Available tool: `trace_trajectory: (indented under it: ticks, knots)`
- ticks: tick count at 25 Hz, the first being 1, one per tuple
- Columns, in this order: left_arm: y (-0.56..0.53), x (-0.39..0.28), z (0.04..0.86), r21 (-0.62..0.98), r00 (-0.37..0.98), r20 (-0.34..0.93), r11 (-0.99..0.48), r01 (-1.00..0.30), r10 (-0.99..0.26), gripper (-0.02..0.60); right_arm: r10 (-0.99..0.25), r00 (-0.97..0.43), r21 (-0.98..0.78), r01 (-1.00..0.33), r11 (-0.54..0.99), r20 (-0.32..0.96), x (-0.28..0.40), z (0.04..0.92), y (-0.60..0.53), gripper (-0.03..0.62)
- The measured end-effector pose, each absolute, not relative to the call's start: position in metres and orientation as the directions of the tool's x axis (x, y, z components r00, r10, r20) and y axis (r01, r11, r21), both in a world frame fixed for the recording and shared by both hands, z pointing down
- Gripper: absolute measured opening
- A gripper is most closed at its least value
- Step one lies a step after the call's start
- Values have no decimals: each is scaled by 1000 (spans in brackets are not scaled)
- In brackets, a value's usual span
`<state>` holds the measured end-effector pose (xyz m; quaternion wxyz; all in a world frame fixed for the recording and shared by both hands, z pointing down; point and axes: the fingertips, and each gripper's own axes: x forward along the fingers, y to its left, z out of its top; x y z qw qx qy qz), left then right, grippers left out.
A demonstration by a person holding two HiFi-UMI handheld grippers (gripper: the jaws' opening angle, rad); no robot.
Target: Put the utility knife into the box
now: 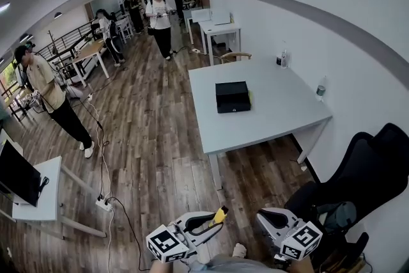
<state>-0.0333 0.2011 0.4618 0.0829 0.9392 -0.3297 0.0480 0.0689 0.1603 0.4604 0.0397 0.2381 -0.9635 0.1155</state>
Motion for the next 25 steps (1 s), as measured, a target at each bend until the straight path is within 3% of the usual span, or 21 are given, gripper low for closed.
trace_trajectory:
  ticks: [13,25]
  knots:
    - [129,0,455,98,784,140,-780,-618,-604,124,-431,-894,-185,-447,875,123,88,461,84,35]
    - [89,-29,472,118,772,172,-765,-633,-613,124,-434,-892,-199,-452,870,128,68,472,36,35]
